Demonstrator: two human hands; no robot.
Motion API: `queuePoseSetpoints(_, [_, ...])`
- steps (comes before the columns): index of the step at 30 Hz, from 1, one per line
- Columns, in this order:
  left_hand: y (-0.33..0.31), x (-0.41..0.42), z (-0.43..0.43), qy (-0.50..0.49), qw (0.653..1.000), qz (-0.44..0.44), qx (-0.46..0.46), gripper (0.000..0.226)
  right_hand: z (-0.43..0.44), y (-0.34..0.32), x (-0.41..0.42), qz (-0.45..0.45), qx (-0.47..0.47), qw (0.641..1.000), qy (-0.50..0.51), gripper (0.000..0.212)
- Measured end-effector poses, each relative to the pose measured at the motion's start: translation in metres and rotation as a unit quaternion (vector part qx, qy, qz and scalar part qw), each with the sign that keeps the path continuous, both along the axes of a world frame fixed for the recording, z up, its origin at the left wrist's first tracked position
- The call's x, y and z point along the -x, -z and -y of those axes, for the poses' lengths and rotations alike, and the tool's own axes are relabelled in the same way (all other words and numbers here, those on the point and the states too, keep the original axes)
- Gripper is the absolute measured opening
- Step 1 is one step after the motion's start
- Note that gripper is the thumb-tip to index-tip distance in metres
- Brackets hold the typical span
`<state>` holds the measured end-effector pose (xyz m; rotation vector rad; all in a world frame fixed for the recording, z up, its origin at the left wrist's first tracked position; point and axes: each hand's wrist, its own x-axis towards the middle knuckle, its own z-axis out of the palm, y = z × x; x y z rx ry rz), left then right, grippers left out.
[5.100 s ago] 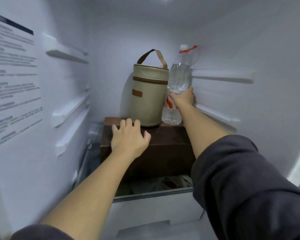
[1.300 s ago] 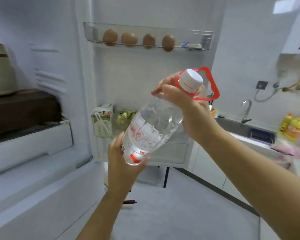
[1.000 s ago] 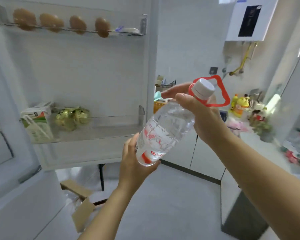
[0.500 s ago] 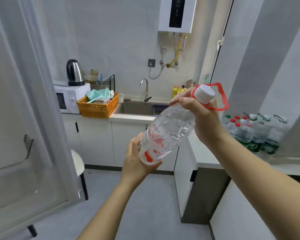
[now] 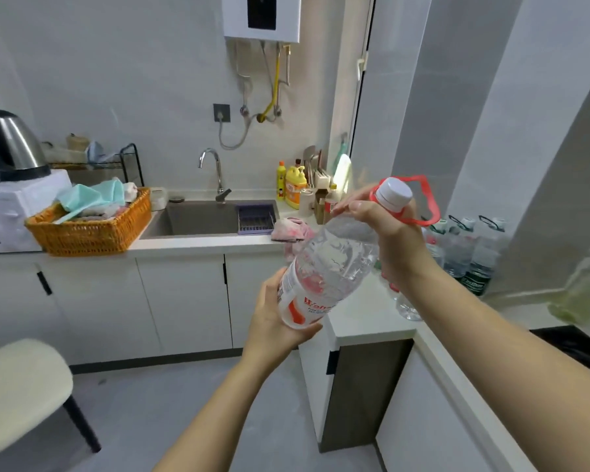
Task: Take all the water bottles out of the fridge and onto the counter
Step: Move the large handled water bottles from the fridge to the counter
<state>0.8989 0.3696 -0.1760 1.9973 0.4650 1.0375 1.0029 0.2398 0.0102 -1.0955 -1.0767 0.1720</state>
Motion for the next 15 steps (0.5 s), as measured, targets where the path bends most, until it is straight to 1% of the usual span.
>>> queuePoseSetpoints(4, [0.006,-0.070,-0.006,0.018,0.999,-0.006,0.027,0.103,-0.006,0.007,-0.071,-0.028,0.004,0.999,0.021,0.006])
queuePoseSetpoints(7, [0.007,-0.123,-0.011,0.020,0.999,-0.026,0.041,0.104,-0.012,0.007,-0.124,-0.040,0.008,0.999,0.019,0.008])
queuePoseSetpoints(10, [0.009,-0.171,-0.015,0.008,0.997,-0.042,0.057,0.104,-0.024,0.009,-0.172,-0.044,0.032,0.998,0.012,0.008])
queuePoseSetpoints(15, [0.027,-0.233,-0.031,-0.001,0.993,-0.079,0.084,0.092,-0.056,0.030,-0.238,-0.042,0.102,0.994,0.024,0.010])
